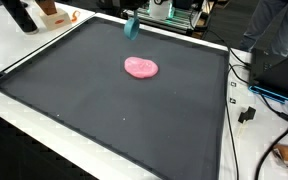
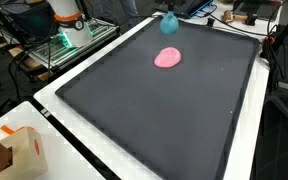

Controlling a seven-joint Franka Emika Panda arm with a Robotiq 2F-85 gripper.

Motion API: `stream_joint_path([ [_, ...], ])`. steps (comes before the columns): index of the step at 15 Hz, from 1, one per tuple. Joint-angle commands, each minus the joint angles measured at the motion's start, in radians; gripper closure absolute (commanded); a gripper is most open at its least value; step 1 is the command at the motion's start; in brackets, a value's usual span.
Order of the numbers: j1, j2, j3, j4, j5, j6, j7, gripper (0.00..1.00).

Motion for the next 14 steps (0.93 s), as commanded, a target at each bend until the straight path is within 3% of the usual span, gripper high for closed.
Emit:
stream_joint_path([
  [1, 0.017, 0.001, -0.011, 0.003, -0.006, -0.005, 0.006, 0.49],
  [7, 0.017, 0.002, -0.016, 0.003, -0.006, -0.005, 0.006, 0.49],
  [8, 0.012, 0.014, 0.008, 0.020, -0.083, -0.056, 0.069, 0.74],
  [14, 0.063, 0.145, 0.114, 0.114, -0.392, -0.313, 0.403, 0.74],
])
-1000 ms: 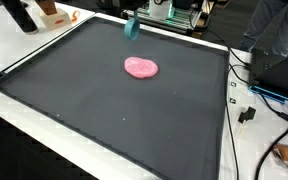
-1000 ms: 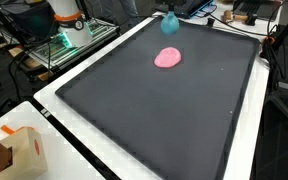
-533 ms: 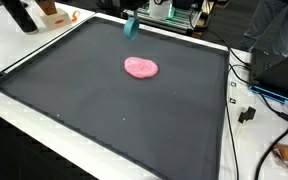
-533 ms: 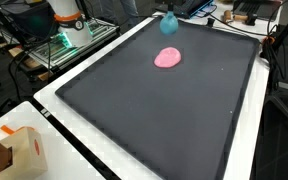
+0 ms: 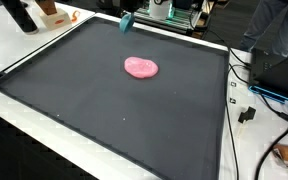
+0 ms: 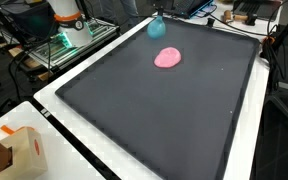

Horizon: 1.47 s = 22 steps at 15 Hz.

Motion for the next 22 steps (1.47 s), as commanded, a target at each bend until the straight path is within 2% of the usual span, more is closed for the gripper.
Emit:
stream_joint_path([
  [1, 0.054, 0.119, 0.045, 0.090, -0.158, -0.167, 0.210, 0.74],
  [5, 0.136, 0.257, 0.035, 0.171, -0.285, -0.301, 0.432, 0.74],
  [13, 0.221, 0.433, -0.051, 0.269, -0.407, -0.302, 0.736, 0.74],
  [22, 0.257, 0.573, -0.107, 0.349, -0.472, -0.365, 0.905, 0.74],
])
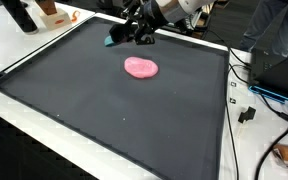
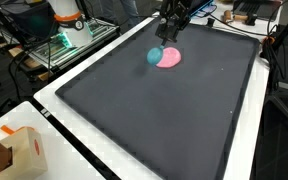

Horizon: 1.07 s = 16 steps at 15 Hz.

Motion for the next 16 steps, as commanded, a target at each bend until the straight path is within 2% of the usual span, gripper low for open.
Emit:
stream_joint_path([
  [1, 0.031, 0.069, -0.029, 0.045, -0.041, -0.052, 0.063, 0.74],
  [11, 0.044, 0.188, -0.062, 0.110, -0.066, -0.100, 0.123, 0.74],
  [16, 0.043, 0.215, -0.061, 0.126, -0.058, -0.112, 0.100, 0.74],
])
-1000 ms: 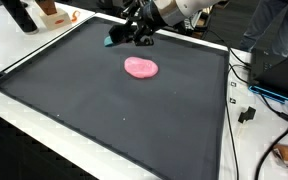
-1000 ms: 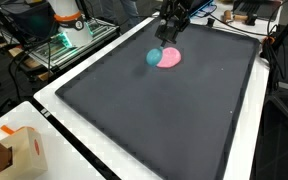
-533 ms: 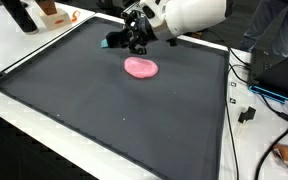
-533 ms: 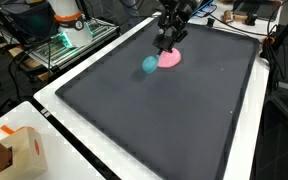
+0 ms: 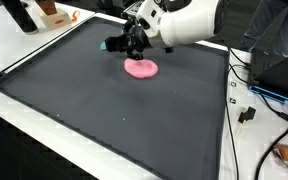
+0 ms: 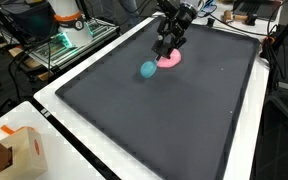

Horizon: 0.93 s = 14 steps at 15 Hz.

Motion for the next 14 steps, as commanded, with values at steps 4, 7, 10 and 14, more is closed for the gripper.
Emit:
stream_joint_path([
  [4, 0.021, 0.032, -0.002, 0.024, -0.005, -0.035, -0.016, 0.74],
  [7, 0.024, 0.029, 0.001, 0.023, 0.002, -0.037, -0.027, 0.74],
  [10, 0.026, 0.024, 0.007, 0.022, 0.008, -0.036, -0.047, 0.74],
  [14, 0.026, 0.023, 0.012, 0.025, 0.016, -0.040, -0.075, 0.74],
])
